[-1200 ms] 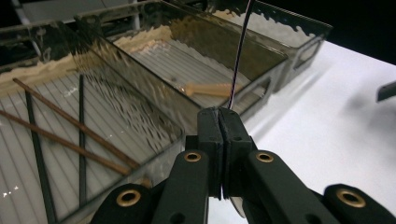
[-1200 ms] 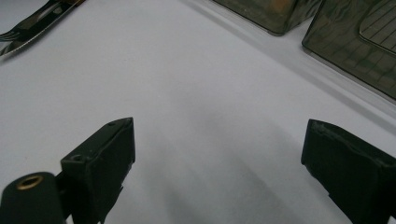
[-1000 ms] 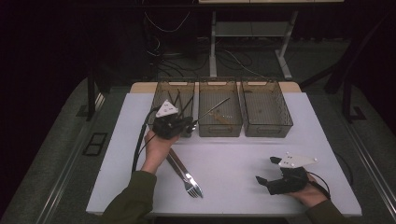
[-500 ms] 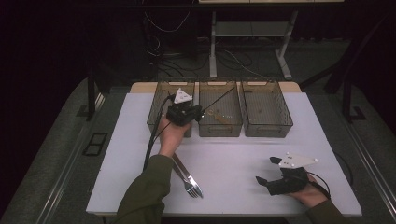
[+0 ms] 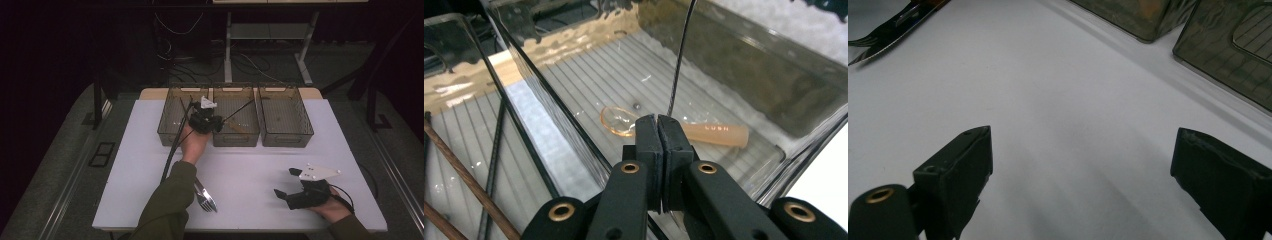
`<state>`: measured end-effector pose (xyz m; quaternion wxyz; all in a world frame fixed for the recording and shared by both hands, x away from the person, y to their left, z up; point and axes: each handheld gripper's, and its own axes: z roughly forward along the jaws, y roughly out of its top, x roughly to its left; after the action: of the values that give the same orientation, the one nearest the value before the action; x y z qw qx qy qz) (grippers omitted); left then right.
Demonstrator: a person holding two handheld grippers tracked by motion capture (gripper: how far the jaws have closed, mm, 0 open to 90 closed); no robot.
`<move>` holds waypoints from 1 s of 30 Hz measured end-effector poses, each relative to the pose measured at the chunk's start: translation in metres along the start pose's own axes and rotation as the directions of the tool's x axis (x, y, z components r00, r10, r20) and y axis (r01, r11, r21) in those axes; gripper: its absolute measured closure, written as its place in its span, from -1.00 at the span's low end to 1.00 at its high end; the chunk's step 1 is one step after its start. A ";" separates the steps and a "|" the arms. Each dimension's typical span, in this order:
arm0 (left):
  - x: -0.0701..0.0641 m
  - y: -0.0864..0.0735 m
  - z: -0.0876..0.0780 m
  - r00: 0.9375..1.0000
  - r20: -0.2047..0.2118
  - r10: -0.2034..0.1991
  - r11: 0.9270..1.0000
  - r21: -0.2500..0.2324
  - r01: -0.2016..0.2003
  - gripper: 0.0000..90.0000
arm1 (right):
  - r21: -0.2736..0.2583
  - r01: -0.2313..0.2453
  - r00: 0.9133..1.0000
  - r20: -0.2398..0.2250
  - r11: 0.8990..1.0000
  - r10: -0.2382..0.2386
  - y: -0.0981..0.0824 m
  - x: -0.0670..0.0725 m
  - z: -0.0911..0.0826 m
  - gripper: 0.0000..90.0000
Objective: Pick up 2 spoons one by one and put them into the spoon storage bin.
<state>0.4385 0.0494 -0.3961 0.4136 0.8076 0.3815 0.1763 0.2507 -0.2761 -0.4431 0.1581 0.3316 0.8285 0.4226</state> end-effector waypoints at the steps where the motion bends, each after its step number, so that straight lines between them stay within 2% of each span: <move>1: 0.000 0.000 0.001 1.000 -0.001 -0.001 1.000 0.008 0.001 0.96 | 0.001 -0.002 1.000 0.000 1.000 0.002 0.000 0.000 0.000 -0.78; 3: -0.001 -0.001 0.003 1.000 -0.002 -0.004 1.000 0.019 0.004 0.96 | -0.002 0.000 1.000 0.001 1.000 0.000 0.000 -0.001 0.000 -0.78; 4: 0.000 -0.001 0.002 1.000 -0.007 0.007 1.000 0.030 -0.007 0.96 | -0.003 -0.002 1.000 0.001 1.000 0.002 0.000 -0.001 0.000 -0.78; 5: -0.001 -0.001 0.003 1.000 -0.007 -0.010 1.000 0.019 0.010 0.96 | -0.004 -0.002 1.000 0.001 1.000 0.002 0.000 -0.001 0.000 -0.78; 10: 0.001 -0.002 0.002 1.000 -0.006 -0.004 0.999 0.034 0.004 0.91 | 0.000 0.001 1.000 0.000 1.000 -0.001 0.000 0.000 0.000 -0.78; 12: 0.000 -0.001 0.003 1.000 -0.001 -0.023 1.000 0.013 0.023 0.81 | 0.000 0.001 1.000 0.000 1.000 -0.001 0.000 0.000 0.000 -0.78; 14: -0.001 0.000 0.002 1.000 -0.005 -0.015 1.000 0.002 0.015 0.69 | 0.001 -0.001 1.000 0.000 1.000 0.001 0.000 0.000 0.000 -0.78; 19: 0.000 0.001 -0.003 0.999 0.035 -0.003 1.000 -0.007 0.003 0.43 | 0.002 -0.002 1.000 0.000 1.000 0.002 0.000 0.000 0.000 -0.78; 26: -0.002 0.005 -0.019 0.996 0.090 0.024 0.999 -0.035 -0.021 0.06 | 0.001 -0.002 1.000 0.001 1.000 0.002 0.000 0.000 0.000 -0.78; 28: -0.003 0.006 -0.027 0.992 0.102 0.073 0.997 -0.015 -0.072 -0.10 | 0.001 -0.003 1.000 0.002 1.000 0.003 0.000 0.000 0.000 -0.78; 30: -0.006 0.005 -0.034 0.990 0.099 0.102 0.995 -0.021 -0.100 -0.20 | 0.002 -0.001 1.000 0.002 1.000 0.001 0.000 0.000 0.000 -0.78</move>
<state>0.4159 0.0612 -0.3718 0.4294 0.8303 0.3175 0.1594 0.2509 -0.2764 -0.4431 0.1585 0.3325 0.8285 0.4217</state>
